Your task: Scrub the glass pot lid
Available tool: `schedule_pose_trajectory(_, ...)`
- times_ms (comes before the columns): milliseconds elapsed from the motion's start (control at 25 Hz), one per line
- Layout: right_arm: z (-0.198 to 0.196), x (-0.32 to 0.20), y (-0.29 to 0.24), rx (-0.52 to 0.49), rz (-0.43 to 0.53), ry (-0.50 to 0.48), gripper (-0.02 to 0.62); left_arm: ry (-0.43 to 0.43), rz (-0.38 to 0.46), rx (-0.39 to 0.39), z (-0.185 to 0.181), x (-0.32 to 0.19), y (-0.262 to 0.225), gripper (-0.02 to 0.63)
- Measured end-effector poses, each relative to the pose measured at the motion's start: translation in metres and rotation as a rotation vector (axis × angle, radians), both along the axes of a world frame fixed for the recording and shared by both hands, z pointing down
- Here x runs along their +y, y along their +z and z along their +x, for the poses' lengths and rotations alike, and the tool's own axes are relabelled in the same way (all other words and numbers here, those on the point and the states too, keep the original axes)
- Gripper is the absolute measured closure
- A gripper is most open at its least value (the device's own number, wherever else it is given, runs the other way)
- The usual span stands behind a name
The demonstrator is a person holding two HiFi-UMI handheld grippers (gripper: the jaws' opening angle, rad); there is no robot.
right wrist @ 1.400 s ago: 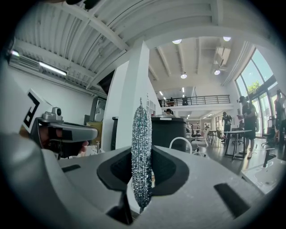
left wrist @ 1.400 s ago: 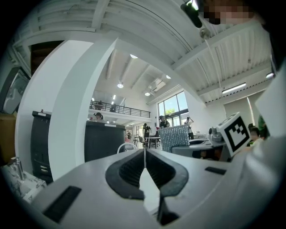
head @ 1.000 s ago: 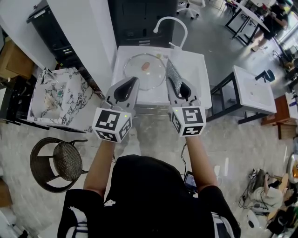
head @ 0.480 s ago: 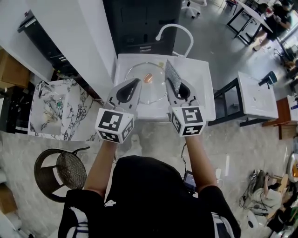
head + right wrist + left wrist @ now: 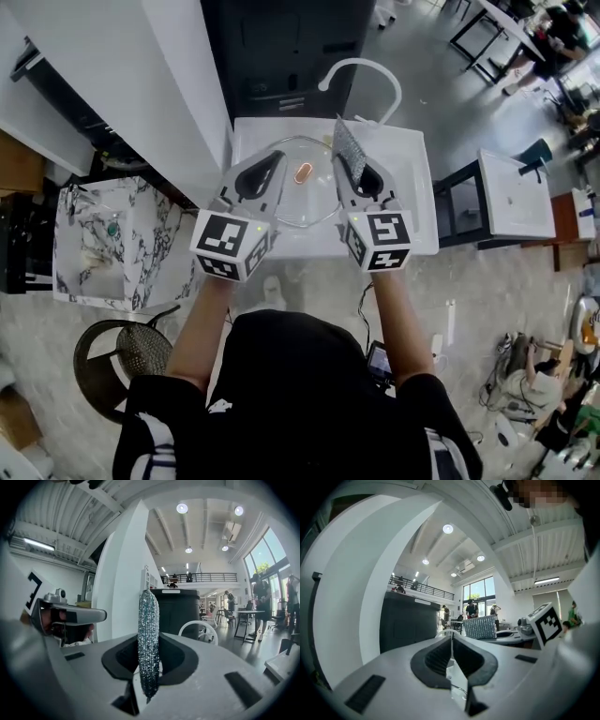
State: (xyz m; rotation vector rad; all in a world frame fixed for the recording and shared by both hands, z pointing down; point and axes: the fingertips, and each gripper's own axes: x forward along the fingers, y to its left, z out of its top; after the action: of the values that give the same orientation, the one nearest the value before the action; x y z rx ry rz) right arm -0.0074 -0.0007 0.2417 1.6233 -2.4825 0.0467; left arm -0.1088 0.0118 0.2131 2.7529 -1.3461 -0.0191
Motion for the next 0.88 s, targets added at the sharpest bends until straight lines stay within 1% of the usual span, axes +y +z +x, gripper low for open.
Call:
schedule_pose_trajectory(280, -0.009, -0.029, 0.007, 0.022, -0.015, 0.041, 0.525, 0.049, -0.024, 0.022, -0.009, -0.034, 0.013, 0.594)
schedule_pose_trajectory(480, -0.009, -0.043, 0.022, 0.041, -0.048, 0.06, 0.525, 0.084, -0.055, 0.014, -0.006, -0.051, 0.03, 0.594)
schedule_pose_trajectory(720, -0.003, -0.058, 0.039, 0.047, -0.086, 0.063, 0.525, 0.095, -0.092, 0.012, 0.0, -0.067, 0.048, 0.595)
schedule_pose_trajectory(880, -0.001, -0.069, 0.05, 0.049, -0.107, 0.045, 0.525, 0.09, -0.108, -0.009, 0.004, -0.077, 0.057, 0.594)
